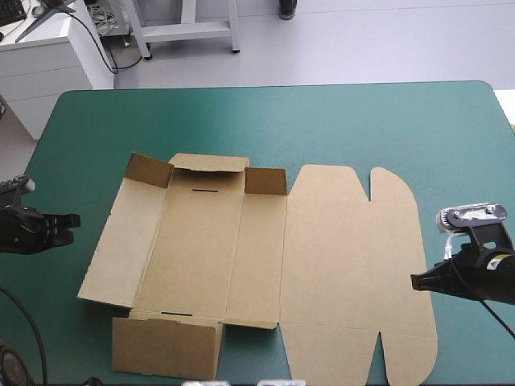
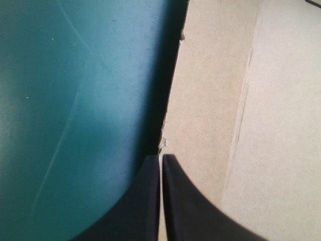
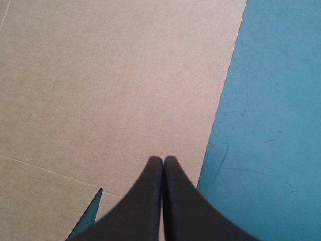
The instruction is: Fold the box
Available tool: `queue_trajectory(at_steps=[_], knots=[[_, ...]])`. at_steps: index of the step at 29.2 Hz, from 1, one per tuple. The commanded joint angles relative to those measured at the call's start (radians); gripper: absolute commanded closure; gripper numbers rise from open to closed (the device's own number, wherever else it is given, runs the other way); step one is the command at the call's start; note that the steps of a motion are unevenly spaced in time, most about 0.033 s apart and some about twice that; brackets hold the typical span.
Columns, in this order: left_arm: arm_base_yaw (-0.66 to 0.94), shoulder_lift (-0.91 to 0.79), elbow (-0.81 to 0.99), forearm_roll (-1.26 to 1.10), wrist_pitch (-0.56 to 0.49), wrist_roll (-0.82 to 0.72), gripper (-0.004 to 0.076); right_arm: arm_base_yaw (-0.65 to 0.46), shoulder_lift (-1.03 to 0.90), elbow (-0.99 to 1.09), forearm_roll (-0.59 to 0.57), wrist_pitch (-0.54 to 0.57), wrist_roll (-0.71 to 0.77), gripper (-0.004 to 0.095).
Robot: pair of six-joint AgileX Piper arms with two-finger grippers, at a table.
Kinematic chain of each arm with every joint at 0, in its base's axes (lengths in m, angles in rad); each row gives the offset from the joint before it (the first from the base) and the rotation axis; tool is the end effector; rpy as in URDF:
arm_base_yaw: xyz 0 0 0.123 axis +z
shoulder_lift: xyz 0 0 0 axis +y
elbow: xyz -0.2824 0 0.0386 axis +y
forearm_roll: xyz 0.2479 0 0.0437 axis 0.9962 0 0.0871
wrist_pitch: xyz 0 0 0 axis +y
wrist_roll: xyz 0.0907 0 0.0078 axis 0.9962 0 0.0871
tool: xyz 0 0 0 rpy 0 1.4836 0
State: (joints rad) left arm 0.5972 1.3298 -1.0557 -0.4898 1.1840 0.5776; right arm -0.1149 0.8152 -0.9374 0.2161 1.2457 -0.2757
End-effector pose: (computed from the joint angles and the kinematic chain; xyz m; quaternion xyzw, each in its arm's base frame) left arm 0.2211 0.1023 0.3019 -0.0781 0.9646 -0.1399 0.2095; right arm 0.1223 0.0045 0.3522 -0.0708 0.9563 0.0547 0.2784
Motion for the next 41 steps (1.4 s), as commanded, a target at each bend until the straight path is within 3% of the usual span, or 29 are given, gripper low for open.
queue_trajectory(at_steps=[1, 4, 8, 11, 23, 33, 41], knots=[[0.003, -0.022, -0.029, -0.033, 0.006, 0.007, 0.0658, -0.007, -0.004, -0.021, 0.013, -0.033, -0.009, 0.0927], [0.003, -0.022, -0.029, -0.033, 0.009, 0.057, 0.0533, -0.007, -0.004, -0.021, 0.013, -0.033, -0.009, 0.0927], [0.003, -0.022, -0.018, -0.033, 0.016, 0.062, 0.0299, -0.007, -0.004, -0.021, 0.013, -0.033, -0.009, 0.0927], [0.003, -0.022, 0.014, -0.033, 0.005, 0.062, 0.0213, -0.007, -0.004, -0.021, 0.013, -0.036, -0.009, 0.0927], [0.003, 0.005, 0.133, -0.079, -0.039, 0.185, 0.0212, -0.007, -0.004, -0.021, 0.013, -0.038, -0.009, 0.0927], [-0.011, 0.128, 0.133, -0.142, 0.037, 0.192, 0.0282, -0.007, -0.004, -0.021, 0.013, -0.038, -0.009, 0.0927], [-0.157, 0.188, 0.133, -0.147, 0.076, 0.217, 0.0304, -0.007, -0.004, -0.021, 0.013, -0.038, -0.009, 0.0927]])
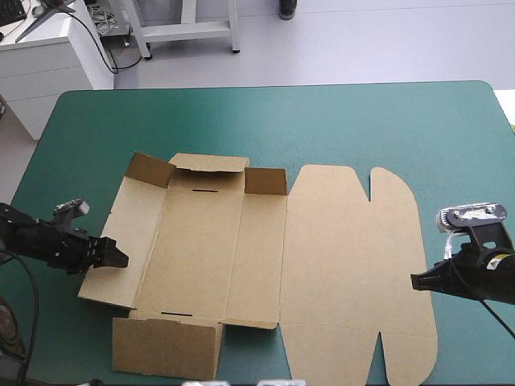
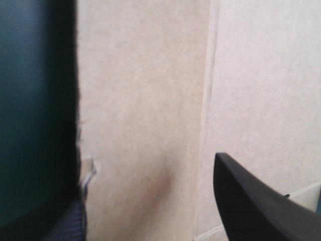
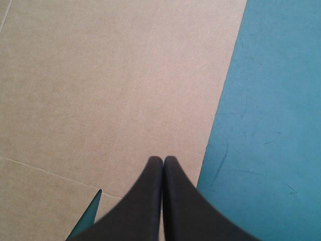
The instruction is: Fold the box
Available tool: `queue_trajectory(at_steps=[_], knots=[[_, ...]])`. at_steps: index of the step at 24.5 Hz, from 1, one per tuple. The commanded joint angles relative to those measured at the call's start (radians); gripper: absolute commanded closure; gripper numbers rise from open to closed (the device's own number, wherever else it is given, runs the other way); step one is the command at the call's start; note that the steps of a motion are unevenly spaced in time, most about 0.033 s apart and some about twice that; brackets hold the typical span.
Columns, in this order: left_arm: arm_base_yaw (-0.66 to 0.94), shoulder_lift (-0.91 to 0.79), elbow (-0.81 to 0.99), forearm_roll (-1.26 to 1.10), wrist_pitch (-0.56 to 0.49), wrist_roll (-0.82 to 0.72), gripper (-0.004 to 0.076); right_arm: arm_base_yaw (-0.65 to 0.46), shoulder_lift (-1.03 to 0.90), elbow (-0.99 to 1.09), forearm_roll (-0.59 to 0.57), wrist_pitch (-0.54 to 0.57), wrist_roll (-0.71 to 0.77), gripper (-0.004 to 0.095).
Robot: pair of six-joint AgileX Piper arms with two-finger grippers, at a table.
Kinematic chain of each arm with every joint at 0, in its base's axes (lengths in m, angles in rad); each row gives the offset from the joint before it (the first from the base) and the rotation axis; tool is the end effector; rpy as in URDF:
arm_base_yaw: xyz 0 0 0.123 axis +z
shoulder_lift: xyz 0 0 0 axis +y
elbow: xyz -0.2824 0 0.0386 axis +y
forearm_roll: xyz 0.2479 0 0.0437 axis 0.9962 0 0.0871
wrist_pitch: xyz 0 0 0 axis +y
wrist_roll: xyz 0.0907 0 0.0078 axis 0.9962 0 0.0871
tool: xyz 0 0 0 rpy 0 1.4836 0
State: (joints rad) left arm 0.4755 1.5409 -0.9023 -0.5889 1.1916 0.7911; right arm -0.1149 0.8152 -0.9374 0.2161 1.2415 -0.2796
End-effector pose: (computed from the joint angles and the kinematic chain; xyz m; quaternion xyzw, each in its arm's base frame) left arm 0.2411 0.0713 0.2162 0.0212 0.9620 -0.2578 0.0872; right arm 0.1227 0.0044 0.3524 -0.0724 0.9556 0.0537 0.2805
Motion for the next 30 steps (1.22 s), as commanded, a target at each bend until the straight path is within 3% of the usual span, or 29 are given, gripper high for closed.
queue_trajectory(at_steps=[1, 3, 10, 16, 23, 30], knots=[[-0.043, -0.023, -0.020, -0.050, 0.068, 0.001, 0.0308, -0.007, -0.004, -0.021, 0.013, -0.034, -0.005, 0.0927], [-0.044, -0.023, -0.020, -0.059, 0.111, 0.001, 0.0329, -0.007, -0.004, -0.021, 0.013, -0.034, -0.005, 0.0927], [-0.044, -0.023, -0.020, -0.046, 0.111, -0.060, 0.0432, -0.007, -0.004, -0.021, 0.013, -0.034, -0.005, 0.0927], [-0.067, -0.023, -0.020, 0.047, 0.111, -0.064, 0.0730, -0.007, -0.004, -0.021, 0.013, -0.036, -0.005, 0.0927], [-0.161, -0.023, -0.052, 0.099, 0.084, -0.075, 0.0732, -0.007, -0.004, -0.021, 0.013, -0.036, -0.005, 0.0927], [-0.326, -0.023, -0.235, 0.207, 0.006, -0.121, 0.0732, -0.007, -0.004, -0.021, 0.013, -0.036, -0.005, 0.0927]])
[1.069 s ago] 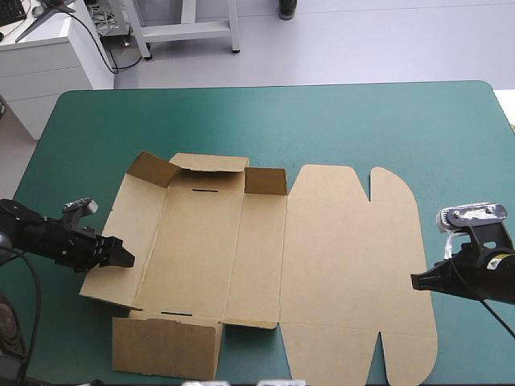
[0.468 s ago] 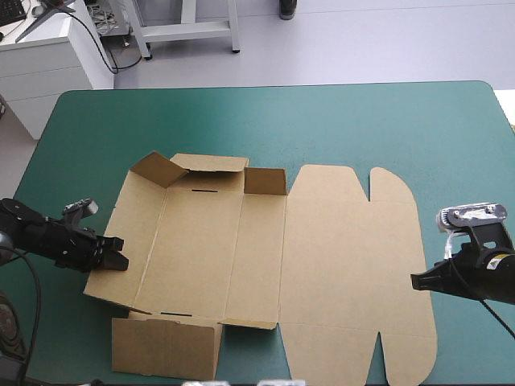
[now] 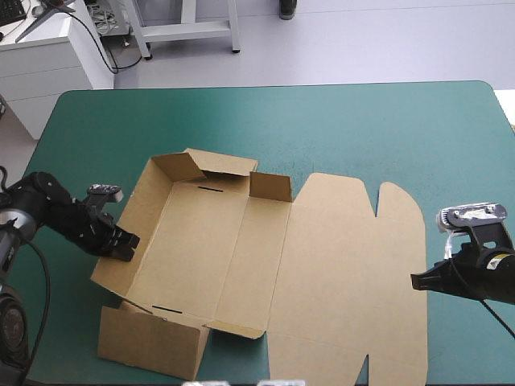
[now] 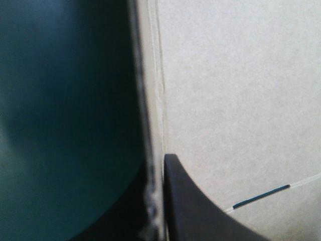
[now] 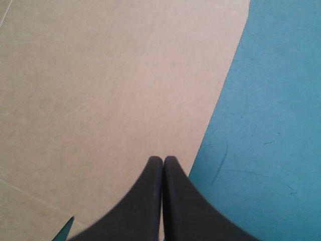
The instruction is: Fold the box
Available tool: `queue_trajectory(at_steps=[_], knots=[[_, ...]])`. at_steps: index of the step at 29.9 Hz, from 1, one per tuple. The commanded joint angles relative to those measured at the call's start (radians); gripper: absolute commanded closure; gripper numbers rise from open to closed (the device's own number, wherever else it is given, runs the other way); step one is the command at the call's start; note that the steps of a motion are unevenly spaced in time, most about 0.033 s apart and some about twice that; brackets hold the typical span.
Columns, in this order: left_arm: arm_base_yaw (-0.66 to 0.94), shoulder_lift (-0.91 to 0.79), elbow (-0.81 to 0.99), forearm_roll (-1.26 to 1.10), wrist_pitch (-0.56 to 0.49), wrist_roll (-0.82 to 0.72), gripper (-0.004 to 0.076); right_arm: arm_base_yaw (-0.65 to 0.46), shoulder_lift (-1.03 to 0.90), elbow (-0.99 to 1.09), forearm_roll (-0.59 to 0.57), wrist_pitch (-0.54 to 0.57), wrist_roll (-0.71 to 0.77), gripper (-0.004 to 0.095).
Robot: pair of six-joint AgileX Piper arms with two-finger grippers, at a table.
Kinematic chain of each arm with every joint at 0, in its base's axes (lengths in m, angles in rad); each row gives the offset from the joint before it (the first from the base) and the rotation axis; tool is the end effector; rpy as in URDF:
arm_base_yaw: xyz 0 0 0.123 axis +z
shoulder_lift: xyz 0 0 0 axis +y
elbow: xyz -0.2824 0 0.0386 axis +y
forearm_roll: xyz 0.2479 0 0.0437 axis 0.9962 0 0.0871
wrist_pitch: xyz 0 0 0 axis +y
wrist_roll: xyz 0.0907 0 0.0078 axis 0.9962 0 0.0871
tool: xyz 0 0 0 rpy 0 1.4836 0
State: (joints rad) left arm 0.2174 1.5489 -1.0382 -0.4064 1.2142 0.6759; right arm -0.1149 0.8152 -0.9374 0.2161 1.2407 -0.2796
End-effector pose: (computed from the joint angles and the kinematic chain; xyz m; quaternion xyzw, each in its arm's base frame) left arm 0.2677 0.0246 0.2386 0.1477 0.9707 -0.1825 0.0511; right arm 0.1227 0.0044 0.3524 -0.0723 0.9555 0.0536 0.2809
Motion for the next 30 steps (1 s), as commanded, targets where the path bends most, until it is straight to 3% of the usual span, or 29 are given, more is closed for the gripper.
queue_trajectory(at_steps=[1, 8, 17, 30], knots=[[-0.101, -0.031, -0.133, 0.053, -0.032, -0.010, 0.0732, -0.007, -0.004, -0.021, 0.013, -0.035, -0.005, 0.0927], [-0.338, -0.031, -0.311, 0.278, -0.246, -0.012, 0.0732, -0.007, -0.004, -0.021, 0.016, -0.035, -0.005, 0.0927], [-0.638, -0.031, -0.376, 0.619, -0.561, -0.109, 0.0732, -0.007, -0.004, -0.021, 0.072, -0.035, -0.005, 0.0927], [-0.991, 0.040, -0.378, 1.339, -0.597, -0.466, 0.0732, -0.007, -0.004, -0.021, 0.068, -0.035, -0.005, 0.0927]])
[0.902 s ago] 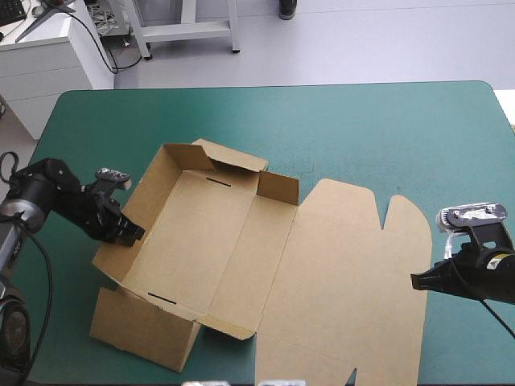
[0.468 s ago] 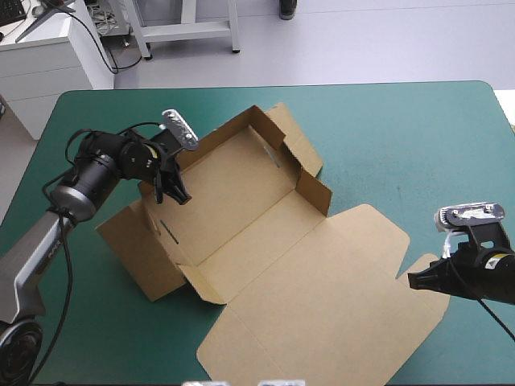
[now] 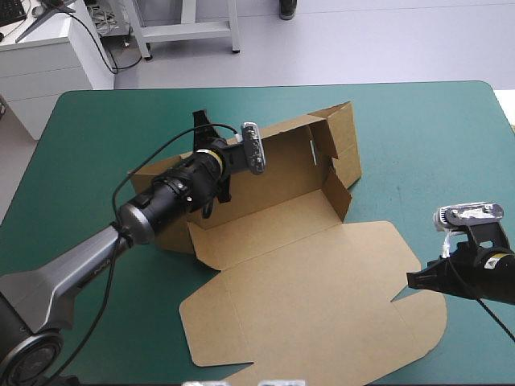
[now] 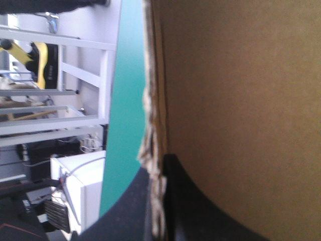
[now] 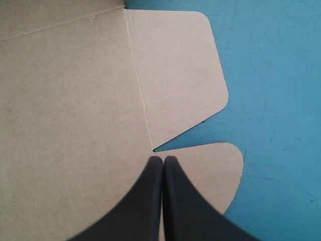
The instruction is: Fold the box
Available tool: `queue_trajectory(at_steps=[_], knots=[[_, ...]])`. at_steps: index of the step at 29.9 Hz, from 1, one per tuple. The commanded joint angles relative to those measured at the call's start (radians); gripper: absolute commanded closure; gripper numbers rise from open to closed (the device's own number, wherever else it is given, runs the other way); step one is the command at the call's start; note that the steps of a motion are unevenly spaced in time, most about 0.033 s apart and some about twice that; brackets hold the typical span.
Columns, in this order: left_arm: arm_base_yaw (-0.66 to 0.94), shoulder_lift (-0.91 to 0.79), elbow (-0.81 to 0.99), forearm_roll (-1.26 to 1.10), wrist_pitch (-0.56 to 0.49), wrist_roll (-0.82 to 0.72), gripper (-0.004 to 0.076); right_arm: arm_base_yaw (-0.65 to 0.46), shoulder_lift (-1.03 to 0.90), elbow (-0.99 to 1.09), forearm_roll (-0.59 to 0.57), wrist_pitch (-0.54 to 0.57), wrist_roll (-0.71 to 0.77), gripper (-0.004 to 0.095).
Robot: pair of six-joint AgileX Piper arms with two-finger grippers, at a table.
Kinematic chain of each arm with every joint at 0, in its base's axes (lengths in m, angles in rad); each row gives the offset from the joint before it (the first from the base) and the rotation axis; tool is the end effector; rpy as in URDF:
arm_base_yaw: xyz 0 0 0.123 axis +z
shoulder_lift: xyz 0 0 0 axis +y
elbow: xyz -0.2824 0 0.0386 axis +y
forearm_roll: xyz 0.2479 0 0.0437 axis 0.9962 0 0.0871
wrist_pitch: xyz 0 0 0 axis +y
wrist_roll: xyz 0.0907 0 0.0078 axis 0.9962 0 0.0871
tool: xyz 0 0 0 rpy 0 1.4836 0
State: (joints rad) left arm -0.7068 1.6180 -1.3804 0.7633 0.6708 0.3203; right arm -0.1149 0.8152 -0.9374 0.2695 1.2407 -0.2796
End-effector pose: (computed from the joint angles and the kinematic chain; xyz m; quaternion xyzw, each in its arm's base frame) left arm 0.3048 -0.2088 0.3362 0.5869 0.6605 0.2510 0.3953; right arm 0.1230 0.0089 0.3535 -0.0705 0.9525 0.0797 0.2852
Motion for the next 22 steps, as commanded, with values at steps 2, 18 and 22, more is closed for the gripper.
queue_trajectory(at_steps=[2, 18, 22], knots=[[-0.109, -0.025, -0.033, 0.243, -0.056, -0.193, 0.0732, -0.007, -0.004, -0.021, 0.015, -0.035, -0.005, 0.0927], [-0.247, -0.018, 0.081, 0.750, -0.180, -0.603, 0.0732, -0.007, -0.004, -0.021, 0.012, -0.035, -0.005, 0.0927], [-0.247, -0.010, 0.145, 0.945, -0.170, -0.744, 0.0732, -0.007, -0.004, -0.021, 0.012, -0.037, -0.005, 0.0927]])
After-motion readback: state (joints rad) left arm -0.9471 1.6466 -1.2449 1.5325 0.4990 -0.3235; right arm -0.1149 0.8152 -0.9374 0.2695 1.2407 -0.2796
